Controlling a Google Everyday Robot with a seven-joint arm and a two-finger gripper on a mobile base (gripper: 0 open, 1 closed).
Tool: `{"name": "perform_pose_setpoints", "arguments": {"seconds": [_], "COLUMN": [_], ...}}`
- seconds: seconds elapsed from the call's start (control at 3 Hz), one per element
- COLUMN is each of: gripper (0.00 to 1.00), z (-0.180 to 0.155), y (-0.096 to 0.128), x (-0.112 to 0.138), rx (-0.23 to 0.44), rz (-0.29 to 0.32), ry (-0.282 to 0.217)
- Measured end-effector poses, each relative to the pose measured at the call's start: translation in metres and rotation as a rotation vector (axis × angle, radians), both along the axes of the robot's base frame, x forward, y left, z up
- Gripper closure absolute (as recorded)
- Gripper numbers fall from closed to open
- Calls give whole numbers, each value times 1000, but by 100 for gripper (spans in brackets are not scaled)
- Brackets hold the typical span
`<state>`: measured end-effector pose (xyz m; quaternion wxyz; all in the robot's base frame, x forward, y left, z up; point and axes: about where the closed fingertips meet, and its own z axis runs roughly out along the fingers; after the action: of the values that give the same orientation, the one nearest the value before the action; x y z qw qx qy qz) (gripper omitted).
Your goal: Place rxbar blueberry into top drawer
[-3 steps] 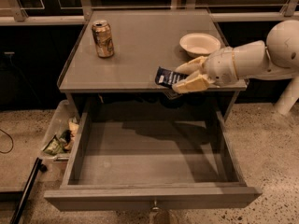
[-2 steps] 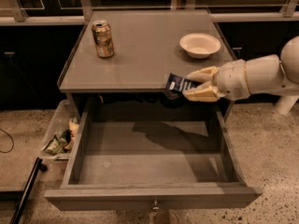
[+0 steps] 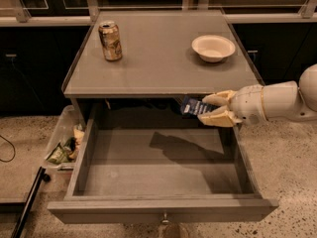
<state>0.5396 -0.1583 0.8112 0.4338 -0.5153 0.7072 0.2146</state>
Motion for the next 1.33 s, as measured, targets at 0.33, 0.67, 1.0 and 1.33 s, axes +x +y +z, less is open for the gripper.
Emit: {"name": "perform_pose_setpoints", "arguments": {"seconds": [0.33,0.67,1.0,1.33], "gripper": [100,100,100,100], "z": [-36,-93,-140,-175], "y": [18,40,52,58], "x": [0,-4,-5,-1], "rx": [7,-38,-102,-152], "rz": [21,36,37,46], "ry": [33,52,40,18]}}
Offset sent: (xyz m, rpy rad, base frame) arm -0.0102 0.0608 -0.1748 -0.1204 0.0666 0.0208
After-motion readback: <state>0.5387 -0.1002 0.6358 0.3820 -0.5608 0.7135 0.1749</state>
